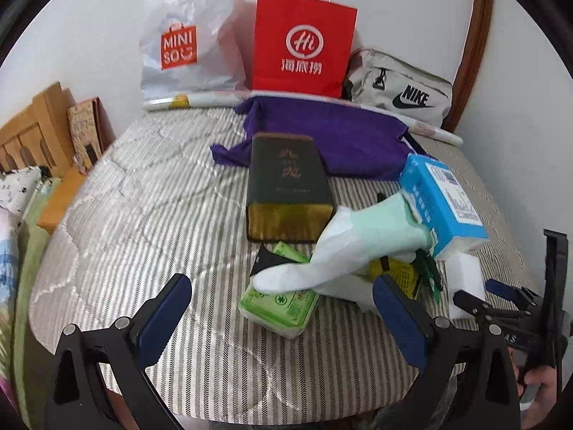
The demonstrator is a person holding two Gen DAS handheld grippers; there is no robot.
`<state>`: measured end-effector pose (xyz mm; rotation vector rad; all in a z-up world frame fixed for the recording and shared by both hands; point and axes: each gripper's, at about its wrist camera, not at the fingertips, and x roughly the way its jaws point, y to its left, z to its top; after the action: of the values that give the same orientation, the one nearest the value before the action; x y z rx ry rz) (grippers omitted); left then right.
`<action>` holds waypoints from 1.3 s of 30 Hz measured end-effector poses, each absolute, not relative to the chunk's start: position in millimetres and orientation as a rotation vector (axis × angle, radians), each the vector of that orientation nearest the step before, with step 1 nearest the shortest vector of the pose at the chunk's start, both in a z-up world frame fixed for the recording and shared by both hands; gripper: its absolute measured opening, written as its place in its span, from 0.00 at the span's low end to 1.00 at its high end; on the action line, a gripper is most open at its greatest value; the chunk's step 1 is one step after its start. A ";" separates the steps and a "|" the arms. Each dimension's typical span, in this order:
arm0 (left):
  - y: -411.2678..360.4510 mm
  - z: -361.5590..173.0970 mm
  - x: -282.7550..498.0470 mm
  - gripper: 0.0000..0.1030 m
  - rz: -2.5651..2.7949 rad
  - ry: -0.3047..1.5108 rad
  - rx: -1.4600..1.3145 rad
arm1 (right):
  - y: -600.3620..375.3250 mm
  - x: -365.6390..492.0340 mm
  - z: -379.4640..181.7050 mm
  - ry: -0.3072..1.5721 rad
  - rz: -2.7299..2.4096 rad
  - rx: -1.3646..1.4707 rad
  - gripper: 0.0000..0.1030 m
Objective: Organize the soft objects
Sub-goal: 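Grasp the white sponge block with the right tool while the left tool grasps the white glove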
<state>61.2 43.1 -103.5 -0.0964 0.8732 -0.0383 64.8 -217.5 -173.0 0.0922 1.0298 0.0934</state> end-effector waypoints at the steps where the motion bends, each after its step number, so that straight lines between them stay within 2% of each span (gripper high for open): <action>1: 45.0 -108.3 62.5 0.98 -0.046 0.880 -0.103 | -217.7 66.9 -177.4 1.034 0.090 0.093 0.84; 4: 48.4 -119.8 65.2 0.99 -0.063 0.896 -0.087 | -217.4 70.9 -182.3 1.026 0.107 0.095 0.77; 7: 53.3 -128.2 66.0 0.99 -0.069 0.906 -0.076 | -215.0 66.4 -179.3 1.014 0.175 0.088 0.60; 17: 52.9 -124.9 70.9 0.96 -0.169 0.863 -0.105 | -221.0 60.6 -164.0 0.971 0.167 0.047 0.59; 25: -4.6 -115.3 95.1 0.94 -0.249 0.819 0.093 | -230.4 59.8 -156.8 0.954 0.170 0.059 0.59; 26: -6.3 -117.1 98.4 0.91 -0.254 0.823 0.098 | -230.4 59.7 -156.5 0.952 0.170 0.058 0.59; 29: -11.6 -126.5 111.0 0.71 -0.287 0.855 0.095 | -231.5 59.7 -155.2 0.947 0.173 0.054 0.59; 31: -10.5 -130.8 116.1 0.37 -0.290 0.874 0.085 | -233.3 58.8 -152.7 0.940 0.183 0.059 0.59; 34: -1.9 -132.2 116.6 0.11 -0.310 0.885 0.033 | -235.1 57.2 -149.5 0.932 0.206 0.070 0.59; 39: 16.0 -119.3 104.2 0.09 -0.332 0.847 -0.037 | -235.7 56.6 -150.7 0.938 0.219 0.080 0.59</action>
<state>104.2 16.0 -119.3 -0.0375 0.8469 -0.3324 56.6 -235.7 -150.7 0.0801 0.9375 0.2190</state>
